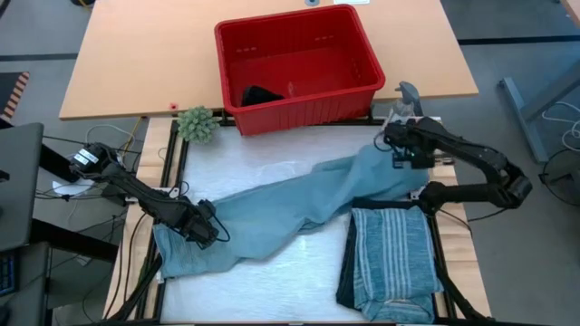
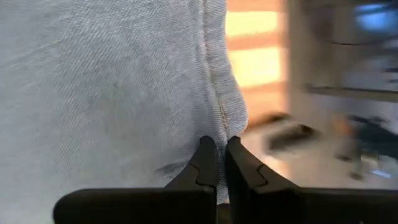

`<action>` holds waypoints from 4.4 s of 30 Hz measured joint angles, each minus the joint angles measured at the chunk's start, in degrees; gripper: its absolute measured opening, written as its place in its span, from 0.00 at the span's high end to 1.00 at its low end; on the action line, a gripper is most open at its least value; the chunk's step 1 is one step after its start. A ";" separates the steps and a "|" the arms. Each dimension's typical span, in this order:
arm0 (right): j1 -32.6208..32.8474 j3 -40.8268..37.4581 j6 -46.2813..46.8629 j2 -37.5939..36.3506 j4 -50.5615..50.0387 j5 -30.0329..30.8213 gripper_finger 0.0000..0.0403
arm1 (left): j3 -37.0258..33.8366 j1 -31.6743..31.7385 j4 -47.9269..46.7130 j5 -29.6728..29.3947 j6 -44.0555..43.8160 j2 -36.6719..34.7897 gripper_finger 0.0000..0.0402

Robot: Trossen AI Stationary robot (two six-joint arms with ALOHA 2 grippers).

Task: Fold Laundry from Bin
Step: Fold the light blue denim pants

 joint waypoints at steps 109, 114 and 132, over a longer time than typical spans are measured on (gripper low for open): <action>61.33 16.57 -44.12 46.03 64.50 -2.37 0.57 | 19.02 -6.06 14.39 -12.07 9.29 0.07 1.00; 61.22 18.66 -43.18 46.20 59.92 -1.96 0.93 | 15.03 -7.07 23.03 -11.76 7.30 0.07 1.00; 63.11 33.59 -45.86 43.01 32.19 -17.77 0.93 | -5.98 -13.55 29.93 -9.80 -10.19 0.00 1.00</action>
